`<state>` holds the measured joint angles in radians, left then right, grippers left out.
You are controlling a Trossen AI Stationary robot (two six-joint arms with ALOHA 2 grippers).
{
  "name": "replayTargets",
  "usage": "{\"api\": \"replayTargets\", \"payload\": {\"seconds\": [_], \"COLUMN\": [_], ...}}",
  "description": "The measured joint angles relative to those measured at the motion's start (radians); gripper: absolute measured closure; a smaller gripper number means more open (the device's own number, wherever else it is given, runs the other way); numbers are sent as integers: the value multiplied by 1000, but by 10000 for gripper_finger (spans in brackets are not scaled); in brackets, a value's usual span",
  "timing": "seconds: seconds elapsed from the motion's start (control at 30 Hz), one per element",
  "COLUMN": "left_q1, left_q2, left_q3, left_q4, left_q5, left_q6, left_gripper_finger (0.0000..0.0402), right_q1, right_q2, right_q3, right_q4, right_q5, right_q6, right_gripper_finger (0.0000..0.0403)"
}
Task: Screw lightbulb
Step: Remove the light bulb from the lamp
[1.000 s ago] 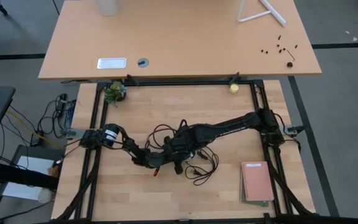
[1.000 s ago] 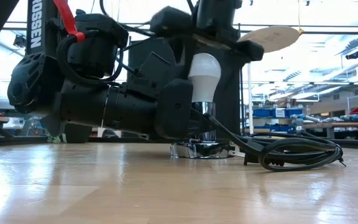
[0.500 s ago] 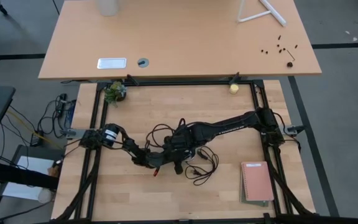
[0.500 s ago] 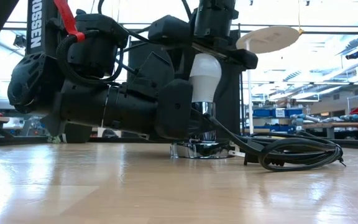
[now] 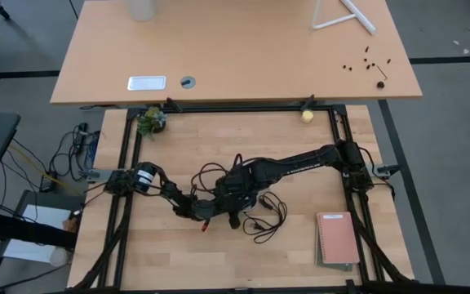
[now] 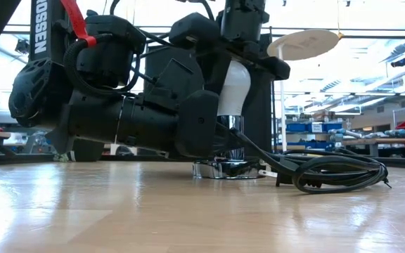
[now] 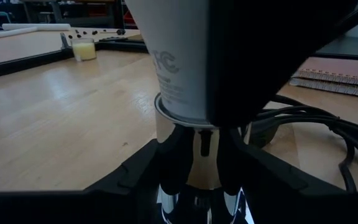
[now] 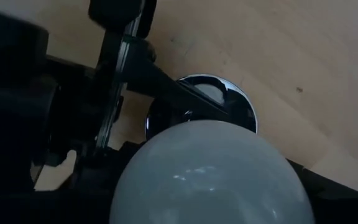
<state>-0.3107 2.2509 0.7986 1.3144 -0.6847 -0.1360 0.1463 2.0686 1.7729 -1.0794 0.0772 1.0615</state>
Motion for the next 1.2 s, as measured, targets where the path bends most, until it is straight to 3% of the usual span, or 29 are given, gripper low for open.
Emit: {"api": "replayTargets", "payload": {"seconds": [0.2, 0.37, 0.63, 0.87, 1.03, 1.2], "left_q1": [0, 0, 0, 0, 0, 0], "left_q2": [0, 0, 0, 0, 1, 1], "left_q3": [0, 0, 0, 0, 0, -1], "left_q4": [-2, -3, -4, -5, -4, -2], "left_q5": [0, 1, 4, 3, 1, -1], "left_q6": [1, 1, 8, 6, 5, -3], "left_gripper_finger": [208, 208, 208, 208, 208, 208], "right_q1": [-5, -15, -15, -13, -12, -12], "right_q2": [0, 0, 0, 0, 0, 2], "right_q3": [0, 1, 1, 1, 1, 18], "right_q4": [0, 0, 1, -10, -15, -25], "right_q5": [-37, -79, -104, -50, -11, -22], "right_q6": [-221, -483, -1120, -1661, -1757, -1584], "right_gripper_finger": [137, 149, 137, 140, 139, 106]}}
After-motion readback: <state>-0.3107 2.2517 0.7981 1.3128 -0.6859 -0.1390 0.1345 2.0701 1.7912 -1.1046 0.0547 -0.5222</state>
